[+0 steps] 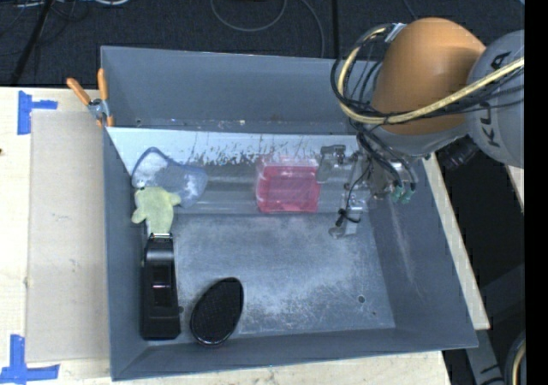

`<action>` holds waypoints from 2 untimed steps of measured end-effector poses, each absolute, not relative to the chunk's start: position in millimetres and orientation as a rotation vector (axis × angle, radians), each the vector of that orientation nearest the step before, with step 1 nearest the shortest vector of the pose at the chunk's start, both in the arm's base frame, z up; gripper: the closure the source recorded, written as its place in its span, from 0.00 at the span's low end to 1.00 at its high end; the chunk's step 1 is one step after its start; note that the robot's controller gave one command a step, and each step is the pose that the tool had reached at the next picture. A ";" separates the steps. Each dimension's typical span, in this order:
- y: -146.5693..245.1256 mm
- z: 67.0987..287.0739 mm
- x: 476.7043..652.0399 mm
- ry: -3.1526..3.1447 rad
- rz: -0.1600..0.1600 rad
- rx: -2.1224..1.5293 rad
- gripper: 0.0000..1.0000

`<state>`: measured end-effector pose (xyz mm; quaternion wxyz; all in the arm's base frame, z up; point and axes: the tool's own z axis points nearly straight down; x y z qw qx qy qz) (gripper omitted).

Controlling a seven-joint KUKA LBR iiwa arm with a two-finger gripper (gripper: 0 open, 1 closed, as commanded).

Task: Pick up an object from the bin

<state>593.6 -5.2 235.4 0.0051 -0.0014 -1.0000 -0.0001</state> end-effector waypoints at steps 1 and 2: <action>-5.2 240.2 595.0 -3.140 0.000 -0.004 0.00; 12.9 206.8 582.4 -3.140 0.001 0.099 0.00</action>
Offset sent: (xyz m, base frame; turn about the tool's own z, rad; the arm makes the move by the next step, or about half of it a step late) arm -0.0333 0.0514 -0.0848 -0.1735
